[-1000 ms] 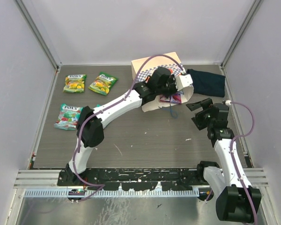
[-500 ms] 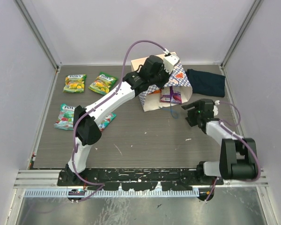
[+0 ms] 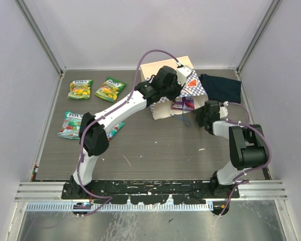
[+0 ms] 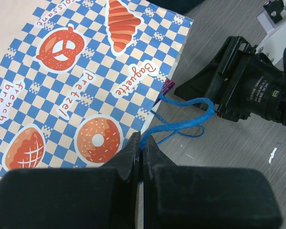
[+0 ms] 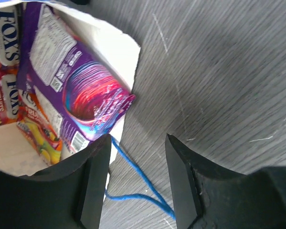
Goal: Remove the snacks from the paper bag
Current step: Pick up the snack from the paper bag.
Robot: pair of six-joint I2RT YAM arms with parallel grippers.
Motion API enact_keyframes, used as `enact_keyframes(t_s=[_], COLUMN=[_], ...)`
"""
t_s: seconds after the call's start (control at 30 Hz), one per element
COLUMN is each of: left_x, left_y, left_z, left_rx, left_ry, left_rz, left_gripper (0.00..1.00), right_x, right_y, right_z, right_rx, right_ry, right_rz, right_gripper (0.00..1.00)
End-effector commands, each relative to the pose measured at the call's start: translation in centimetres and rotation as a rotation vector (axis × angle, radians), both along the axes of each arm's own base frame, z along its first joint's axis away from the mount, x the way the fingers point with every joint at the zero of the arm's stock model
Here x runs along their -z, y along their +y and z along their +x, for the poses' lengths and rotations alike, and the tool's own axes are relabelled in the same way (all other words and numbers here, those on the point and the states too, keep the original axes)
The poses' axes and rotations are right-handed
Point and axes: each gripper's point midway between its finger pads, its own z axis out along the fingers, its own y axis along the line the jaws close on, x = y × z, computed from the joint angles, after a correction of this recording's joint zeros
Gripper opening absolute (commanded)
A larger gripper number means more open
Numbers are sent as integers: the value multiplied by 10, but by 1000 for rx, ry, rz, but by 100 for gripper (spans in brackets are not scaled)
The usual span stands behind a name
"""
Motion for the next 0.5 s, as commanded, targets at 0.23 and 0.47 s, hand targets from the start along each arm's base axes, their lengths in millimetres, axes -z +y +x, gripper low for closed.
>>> enact_keyframes(t_s=[0.23, 0.47], left_x=[-50, -52], left_y=[6, 9], left_z=[-2, 0], left_rx=[7, -16], left_ry=[-59, -60], left_rz=[-105, -115], left_gripper=[0, 0], right_x=[8, 8], right_y=[4, 15], right_z=[40, 59], right_rx=[12, -60], right_ry=[-87, -117], right_rz=[-26, -28], right_gripper=[46, 2])
